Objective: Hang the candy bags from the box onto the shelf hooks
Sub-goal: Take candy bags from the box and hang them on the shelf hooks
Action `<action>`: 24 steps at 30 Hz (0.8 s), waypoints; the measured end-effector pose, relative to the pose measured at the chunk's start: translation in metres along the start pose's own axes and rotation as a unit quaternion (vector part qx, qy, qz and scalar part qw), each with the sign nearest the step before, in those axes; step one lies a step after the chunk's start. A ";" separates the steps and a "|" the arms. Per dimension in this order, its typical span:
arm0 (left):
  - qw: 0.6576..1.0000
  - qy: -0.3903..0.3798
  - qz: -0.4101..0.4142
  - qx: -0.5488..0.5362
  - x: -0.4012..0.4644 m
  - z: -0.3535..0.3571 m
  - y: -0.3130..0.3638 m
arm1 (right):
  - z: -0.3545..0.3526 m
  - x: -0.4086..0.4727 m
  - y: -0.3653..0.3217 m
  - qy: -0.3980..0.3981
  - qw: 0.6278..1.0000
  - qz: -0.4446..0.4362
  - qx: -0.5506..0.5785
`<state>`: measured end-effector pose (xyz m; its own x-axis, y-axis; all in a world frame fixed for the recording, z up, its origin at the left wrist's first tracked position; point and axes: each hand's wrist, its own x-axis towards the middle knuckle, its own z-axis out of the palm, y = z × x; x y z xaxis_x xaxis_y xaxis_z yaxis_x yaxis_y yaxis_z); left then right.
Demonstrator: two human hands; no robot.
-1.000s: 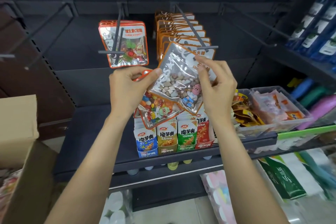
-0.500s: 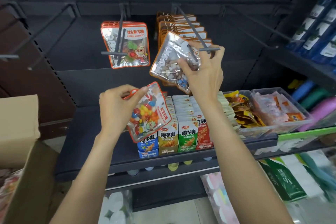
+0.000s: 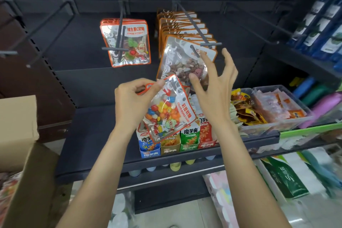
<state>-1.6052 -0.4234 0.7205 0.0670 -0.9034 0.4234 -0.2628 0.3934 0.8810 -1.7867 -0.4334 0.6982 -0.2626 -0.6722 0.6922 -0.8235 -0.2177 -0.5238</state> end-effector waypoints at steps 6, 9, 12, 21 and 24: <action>0.994 -0.022 -0.051 -0.092 -0.008 0.002 0.009 | -0.053 -0.046 -0.022 -0.139 0.946 0.148 0.253; 0.984 -0.033 -0.088 -0.148 -0.019 0.002 0.013 | -0.056 -0.066 -0.024 -0.235 0.912 0.207 0.266; 0.975 -0.031 -0.119 -0.185 -0.033 0.000 0.016 | -0.058 -0.075 -0.022 -0.243 0.893 0.241 0.293; 0.924 0.006 -0.209 -0.320 -0.084 -0.020 0.020 | -0.068 -0.112 -0.034 -0.115 0.884 0.263 0.370; 0.911 0.048 -0.208 -0.353 -0.102 -0.025 0.022 | -0.065 -0.133 -0.049 -0.138 0.854 0.288 0.412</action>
<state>-1.5941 -0.3182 0.7015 0.1123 -0.9936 0.0077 0.4875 0.0619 0.8709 -1.7448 -0.2874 0.6643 -0.2829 -0.9517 0.1194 0.0649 -0.1432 -0.9876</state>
